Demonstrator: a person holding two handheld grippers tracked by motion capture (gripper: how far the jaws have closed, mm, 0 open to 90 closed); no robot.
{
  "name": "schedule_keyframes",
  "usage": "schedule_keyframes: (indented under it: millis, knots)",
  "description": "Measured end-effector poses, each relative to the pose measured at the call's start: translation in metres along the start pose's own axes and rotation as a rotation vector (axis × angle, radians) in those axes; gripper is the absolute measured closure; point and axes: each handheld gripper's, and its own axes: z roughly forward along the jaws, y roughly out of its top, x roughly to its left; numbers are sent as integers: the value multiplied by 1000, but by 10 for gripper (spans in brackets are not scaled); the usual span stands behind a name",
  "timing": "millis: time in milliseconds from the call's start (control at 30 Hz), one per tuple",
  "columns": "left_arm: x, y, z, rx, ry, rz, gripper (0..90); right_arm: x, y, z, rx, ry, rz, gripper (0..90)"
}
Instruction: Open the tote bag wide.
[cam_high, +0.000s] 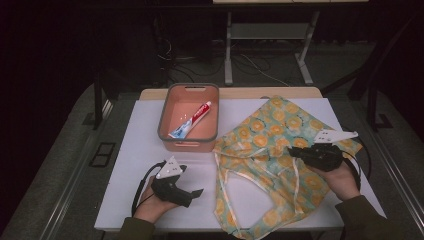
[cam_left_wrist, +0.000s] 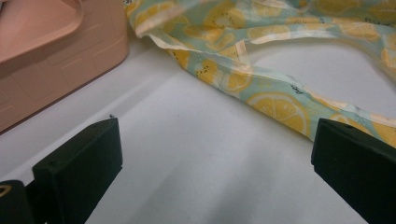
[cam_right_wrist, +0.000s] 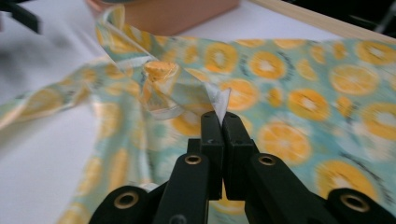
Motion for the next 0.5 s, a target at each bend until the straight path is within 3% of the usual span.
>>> schedule_keyframes:
  millis: [133,267,500]
  knots:
    - [0,0,0,0,0,-1,5,-15,-5,1,23,-46,27,882]
    - [0,0,0,4,0,2,5,-36,-20,11,101,-109,81,881]
    - [0,0,0,0,-2,0,5,-52,-35,27,211,-147,133,880]
